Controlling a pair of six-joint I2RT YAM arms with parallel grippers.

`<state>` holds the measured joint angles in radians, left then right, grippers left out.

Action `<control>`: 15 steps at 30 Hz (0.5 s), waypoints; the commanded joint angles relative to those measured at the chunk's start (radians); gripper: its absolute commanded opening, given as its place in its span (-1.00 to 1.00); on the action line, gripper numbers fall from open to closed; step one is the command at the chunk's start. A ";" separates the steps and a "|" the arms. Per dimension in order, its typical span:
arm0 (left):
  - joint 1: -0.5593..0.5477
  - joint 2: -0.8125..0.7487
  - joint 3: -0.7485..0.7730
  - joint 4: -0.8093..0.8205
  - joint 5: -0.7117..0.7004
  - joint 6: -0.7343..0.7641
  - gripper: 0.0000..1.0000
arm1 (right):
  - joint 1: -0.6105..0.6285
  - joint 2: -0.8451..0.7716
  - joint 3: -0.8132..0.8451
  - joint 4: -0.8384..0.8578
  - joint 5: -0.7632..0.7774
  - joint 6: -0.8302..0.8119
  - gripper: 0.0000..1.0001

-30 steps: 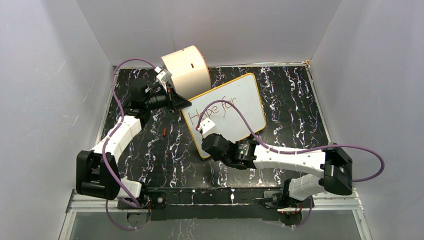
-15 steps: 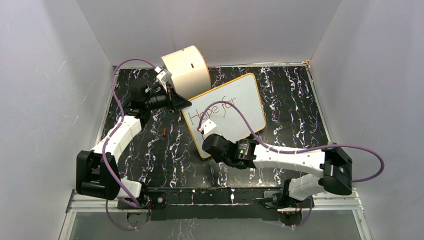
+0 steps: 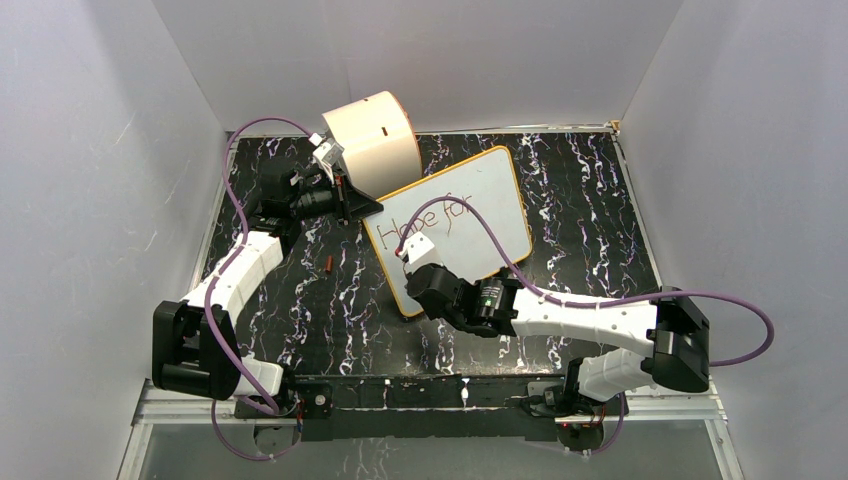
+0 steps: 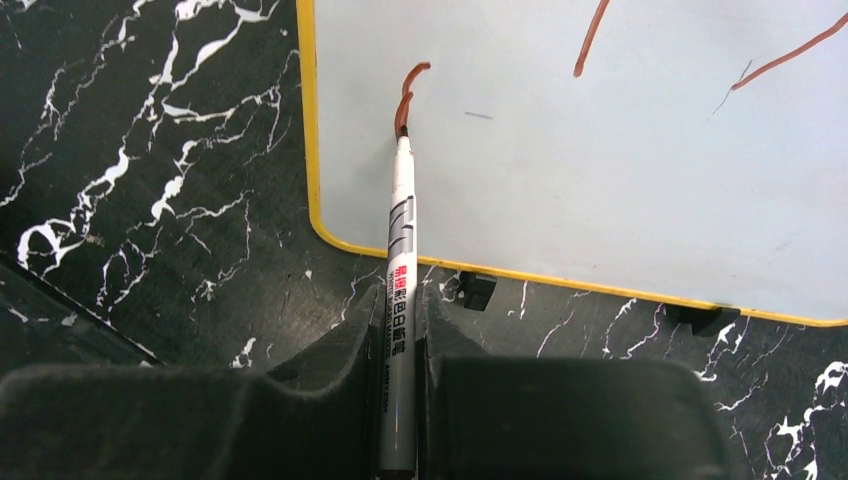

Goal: Write a sentence on the whiteboard

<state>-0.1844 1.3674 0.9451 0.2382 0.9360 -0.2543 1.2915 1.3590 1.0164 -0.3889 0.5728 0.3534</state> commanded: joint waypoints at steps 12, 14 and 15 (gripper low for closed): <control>-0.017 0.030 -0.016 -0.065 -0.048 0.055 -1.00 | -0.022 -0.005 -0.008 0.053 -0.013 -0.035 -1.00; -0.017 0.030 -0.016 -0.065 -0.048 0.056 -1.00 | -0.023 0.001 -0.001 0.043 -0.024 -0.040 -1.00; -0.017 0.030 -0.017 -0.065 -0.048 0.056 -1.00 | -0.023 0.003 0.003 0.039 -0.028 -0.040 -1.00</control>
<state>-0.1844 1.3678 0.9451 0.2382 0.9356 -0.2543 1.2762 1.3586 1.0161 -0.3820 0.5606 0.3317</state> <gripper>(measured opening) 0.053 0.198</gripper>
